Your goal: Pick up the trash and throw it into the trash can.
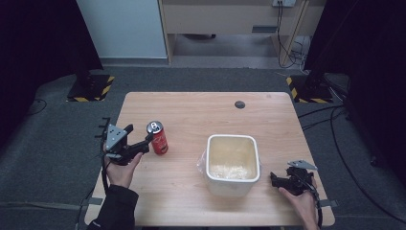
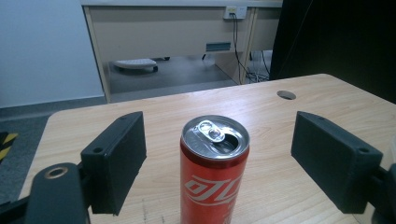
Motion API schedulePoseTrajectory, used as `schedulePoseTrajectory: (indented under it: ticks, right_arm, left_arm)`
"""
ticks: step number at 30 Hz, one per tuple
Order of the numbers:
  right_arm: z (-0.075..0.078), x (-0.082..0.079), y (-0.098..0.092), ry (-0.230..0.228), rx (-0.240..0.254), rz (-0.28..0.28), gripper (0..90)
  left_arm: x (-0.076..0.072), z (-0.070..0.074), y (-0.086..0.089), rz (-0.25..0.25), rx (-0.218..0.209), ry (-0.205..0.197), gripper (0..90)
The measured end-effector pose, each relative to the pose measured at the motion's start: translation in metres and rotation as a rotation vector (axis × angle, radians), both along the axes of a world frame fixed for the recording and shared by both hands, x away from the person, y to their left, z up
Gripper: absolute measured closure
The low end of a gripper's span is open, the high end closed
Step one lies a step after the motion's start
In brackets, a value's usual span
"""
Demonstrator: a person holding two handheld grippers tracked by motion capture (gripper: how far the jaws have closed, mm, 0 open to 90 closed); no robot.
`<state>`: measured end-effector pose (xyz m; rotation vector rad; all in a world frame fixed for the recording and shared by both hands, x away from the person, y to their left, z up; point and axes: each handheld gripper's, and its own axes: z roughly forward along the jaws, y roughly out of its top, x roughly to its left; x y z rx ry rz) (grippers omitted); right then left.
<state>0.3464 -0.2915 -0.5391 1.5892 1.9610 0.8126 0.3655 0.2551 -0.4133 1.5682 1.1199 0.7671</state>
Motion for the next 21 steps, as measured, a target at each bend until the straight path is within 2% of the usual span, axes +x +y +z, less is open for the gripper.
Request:
schedulePoseTrajectory:
  ticks: [11,12,21]
  right_arm:
    - [0.0,0.0,0.0,0.001,0.001,0.0,0.4]
    - [0.0,0.0,0.0,0.001,0.001,0.0,0.4]
    - [0.0,0.0,0.0,0.001,0.0,0.001,0.4]
  left_arm:
    - [0.015,-0.015,-0.006,0.017,0.017,0.029,17.7]
    - [0.018,-0.019,-0.008,0.02,0.028,0.044,17.8]
    - [0.029,-0.028,-0.015,0.031,0.065,0.084,18.4]
